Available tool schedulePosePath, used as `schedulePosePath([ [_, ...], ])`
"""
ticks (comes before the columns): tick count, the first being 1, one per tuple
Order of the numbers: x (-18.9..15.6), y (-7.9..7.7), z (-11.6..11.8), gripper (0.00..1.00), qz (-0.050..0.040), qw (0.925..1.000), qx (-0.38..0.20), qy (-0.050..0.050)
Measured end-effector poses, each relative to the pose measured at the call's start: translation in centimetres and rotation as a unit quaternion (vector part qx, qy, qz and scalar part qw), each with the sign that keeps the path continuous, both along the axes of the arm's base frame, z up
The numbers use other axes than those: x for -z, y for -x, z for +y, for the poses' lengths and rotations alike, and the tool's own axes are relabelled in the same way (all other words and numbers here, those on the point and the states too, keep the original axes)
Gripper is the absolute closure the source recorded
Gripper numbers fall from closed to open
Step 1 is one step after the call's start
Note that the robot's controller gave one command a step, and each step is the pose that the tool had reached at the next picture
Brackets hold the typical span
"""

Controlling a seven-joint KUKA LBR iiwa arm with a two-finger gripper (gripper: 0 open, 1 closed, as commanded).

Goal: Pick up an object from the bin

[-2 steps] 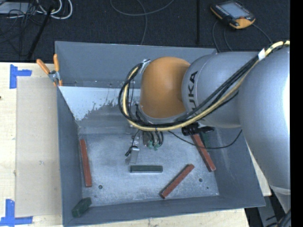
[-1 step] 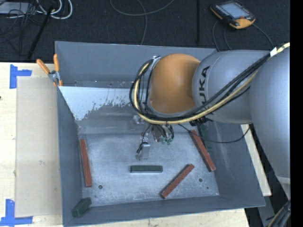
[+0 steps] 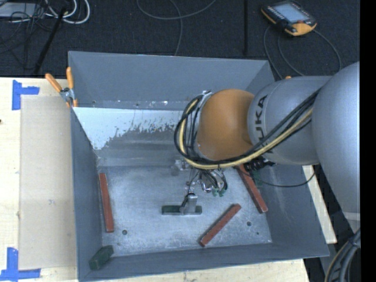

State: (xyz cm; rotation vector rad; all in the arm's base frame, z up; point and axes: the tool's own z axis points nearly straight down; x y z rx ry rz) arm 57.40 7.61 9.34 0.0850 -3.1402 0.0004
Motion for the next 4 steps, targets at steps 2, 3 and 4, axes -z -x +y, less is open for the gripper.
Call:
schedulePosePath([
  [2,2.4,9.2,1.9,1.0,0.002,0.9899,0.142,0.0],
  [3,2.4,9.2,1.9,1.0,0.002,0.9898,0.142,0.0],
  [4,-13.2,10.3,2.4,1.0,-0.0003,0.9888,0.149,0.0],
])
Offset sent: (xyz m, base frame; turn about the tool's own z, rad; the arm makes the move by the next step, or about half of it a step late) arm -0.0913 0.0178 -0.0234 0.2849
